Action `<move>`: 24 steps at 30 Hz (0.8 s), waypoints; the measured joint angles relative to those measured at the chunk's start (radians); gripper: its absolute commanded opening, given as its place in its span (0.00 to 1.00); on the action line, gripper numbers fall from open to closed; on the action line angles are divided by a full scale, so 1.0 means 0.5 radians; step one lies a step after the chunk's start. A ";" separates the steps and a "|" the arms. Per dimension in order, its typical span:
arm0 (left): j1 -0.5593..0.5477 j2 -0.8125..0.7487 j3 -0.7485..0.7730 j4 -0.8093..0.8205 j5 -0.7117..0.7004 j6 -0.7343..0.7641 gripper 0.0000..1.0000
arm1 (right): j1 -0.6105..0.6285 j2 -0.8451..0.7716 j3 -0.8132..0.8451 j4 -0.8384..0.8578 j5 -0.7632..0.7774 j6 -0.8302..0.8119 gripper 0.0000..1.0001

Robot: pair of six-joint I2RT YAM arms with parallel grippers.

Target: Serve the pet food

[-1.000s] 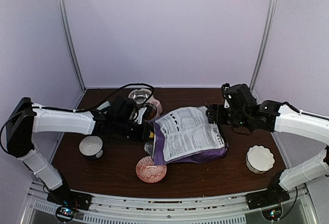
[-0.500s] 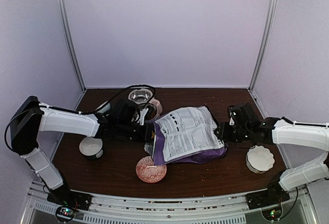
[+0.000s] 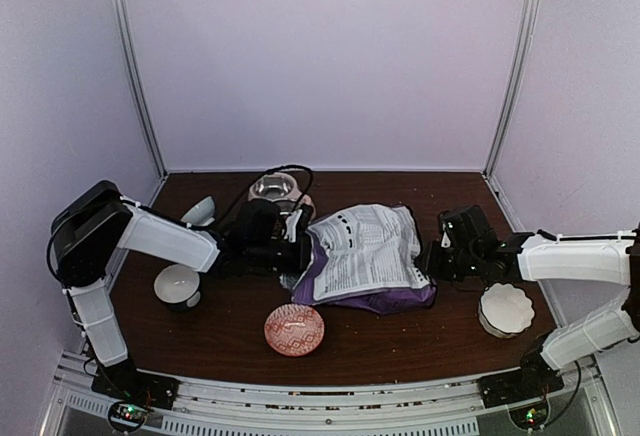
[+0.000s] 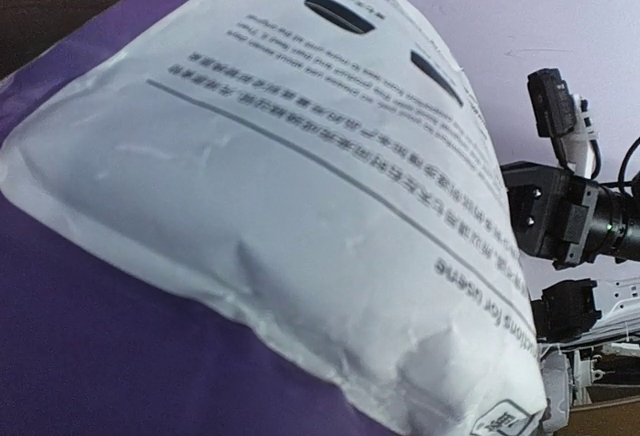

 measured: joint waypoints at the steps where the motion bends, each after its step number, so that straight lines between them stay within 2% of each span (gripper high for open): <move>1: 0.000 0.002 0.000 0.021 0.008 -0.020 0.00 | -0.001 -0.001 0.000 -0.001 0.000 0.003 0.35; 9: -0.008 -0.093 0.002 0.146 0.120 -0.149 0.00 | 0.001 -0.071 0.008 -0.091 0.011 -0.018 0.70; 19: -0.015 -0.268 0.002 0.175 0.220 -0.310 0.00 | 0.048 -0.217 0.224 -0.295 0.046 -0.103 0.87; 24: -0.019 -0.362 0.002 0.175 0.234 -0.327 0.00 | 0.167 -0.282 0.430 -0.327 0.044 -0.195 0.88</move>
